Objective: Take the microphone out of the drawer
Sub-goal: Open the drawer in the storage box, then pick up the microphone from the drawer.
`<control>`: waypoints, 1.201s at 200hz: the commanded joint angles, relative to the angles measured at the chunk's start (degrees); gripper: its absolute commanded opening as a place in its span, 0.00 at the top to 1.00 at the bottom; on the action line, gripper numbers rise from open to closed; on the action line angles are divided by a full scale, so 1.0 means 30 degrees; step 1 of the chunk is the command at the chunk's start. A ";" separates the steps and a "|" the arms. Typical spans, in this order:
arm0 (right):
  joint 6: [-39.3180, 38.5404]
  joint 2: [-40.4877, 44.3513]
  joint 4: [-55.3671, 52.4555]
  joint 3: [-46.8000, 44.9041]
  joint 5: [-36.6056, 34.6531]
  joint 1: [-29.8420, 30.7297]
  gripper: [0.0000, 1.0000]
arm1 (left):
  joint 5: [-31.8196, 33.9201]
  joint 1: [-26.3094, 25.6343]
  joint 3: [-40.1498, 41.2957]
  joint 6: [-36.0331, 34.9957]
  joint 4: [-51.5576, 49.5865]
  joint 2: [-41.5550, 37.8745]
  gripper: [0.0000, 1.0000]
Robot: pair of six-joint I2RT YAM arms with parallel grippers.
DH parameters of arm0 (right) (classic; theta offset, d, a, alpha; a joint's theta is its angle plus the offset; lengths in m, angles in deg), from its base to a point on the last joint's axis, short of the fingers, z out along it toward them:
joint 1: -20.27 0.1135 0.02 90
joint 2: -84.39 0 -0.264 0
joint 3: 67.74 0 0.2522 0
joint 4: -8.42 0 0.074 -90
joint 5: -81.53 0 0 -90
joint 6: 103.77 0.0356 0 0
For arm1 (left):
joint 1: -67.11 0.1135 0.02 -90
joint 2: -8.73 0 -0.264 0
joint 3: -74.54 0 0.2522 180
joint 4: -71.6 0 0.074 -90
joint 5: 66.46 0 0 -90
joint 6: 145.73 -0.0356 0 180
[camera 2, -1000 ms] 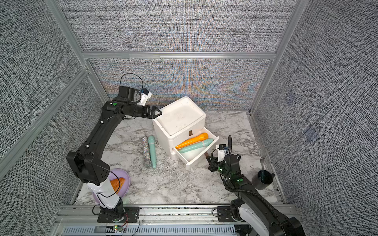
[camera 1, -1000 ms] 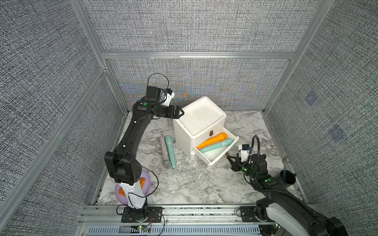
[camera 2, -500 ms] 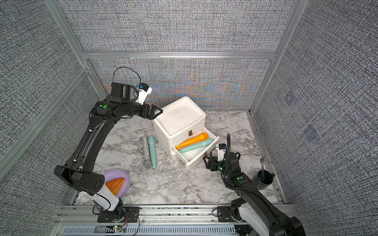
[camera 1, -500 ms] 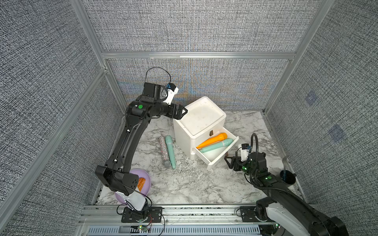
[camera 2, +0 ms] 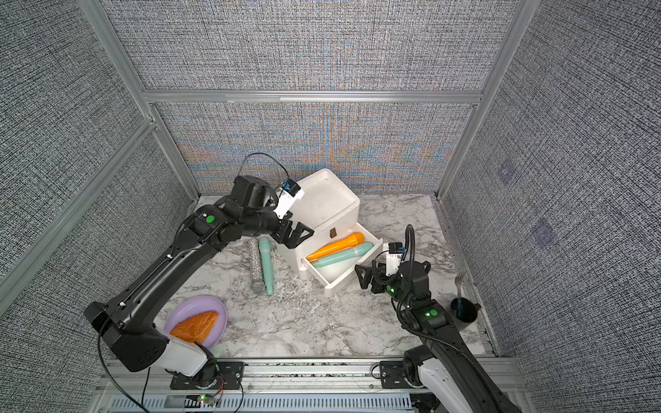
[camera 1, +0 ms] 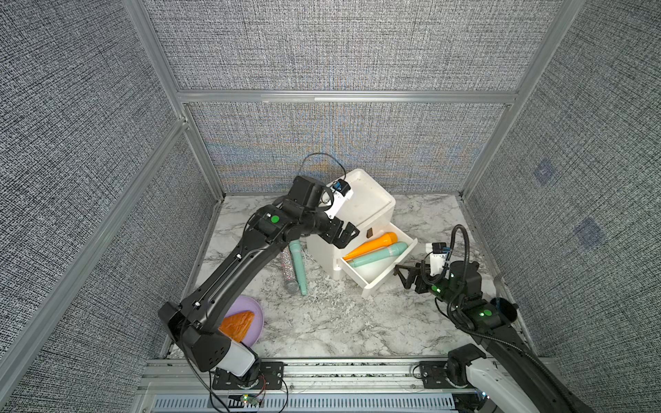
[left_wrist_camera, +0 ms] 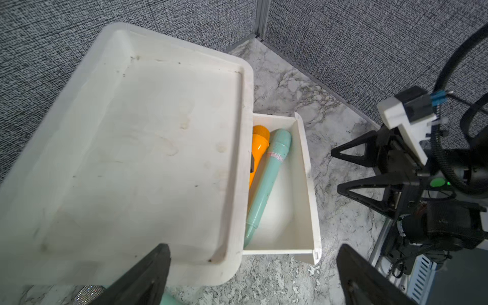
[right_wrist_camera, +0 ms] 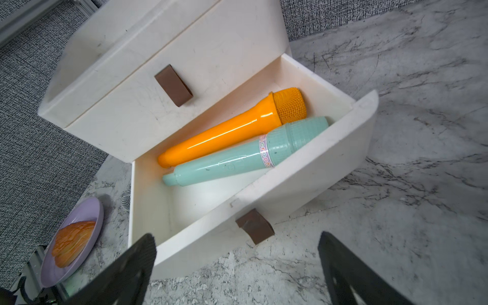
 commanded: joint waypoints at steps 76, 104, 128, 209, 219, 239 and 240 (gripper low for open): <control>-0.1274 0.0339 -0.2555 0.1515 -0.0476 -0.1534 0.02 | 0.5696 -0.5986 0.2323 0.0433 0.4457 0.1991 0.00; -0.1146 0.0734 -0.2880 0.1830 -0.0330 -0.2133 0.02 | 0.6412 -0.6388 0.2029 0.0849 0.4713 0.3642 0.06; -0.1201 0.1360 -0.3273 0.2026 -0.0171 -0.2535 0.02 | 0.7159 -0.6368 0.1013 0.1100 0.3857 0.5277 0.19; -0.1157 0.1852 -0.3303 0.1950 -0.0264 -0.2695 0.02 | 0.8879 -0.6346 -0.2084 0.1165 0.1174 0.8655 0.34; -0.1156 0.1875 -0.3322 0.1947 -0.0344 -0.2773 0.02 | 0.8547 -0.6224 -0.2158 0.0904 0.1012 0.8809 0.34; -0.1180 0.1736 -0.3349 0.1987 -0.0273 -0.2944 0.02 | 0.7175 -0.5830 -0.2375 0.0537 0.0448 0.9061 0.35; -0.1183 0.1729 -0.3355 0.1979 -0.0257 -0.2963 0.02 | 0.7068 -0.5817 -0.2384 0.0494 0.0416 0.9076 0.35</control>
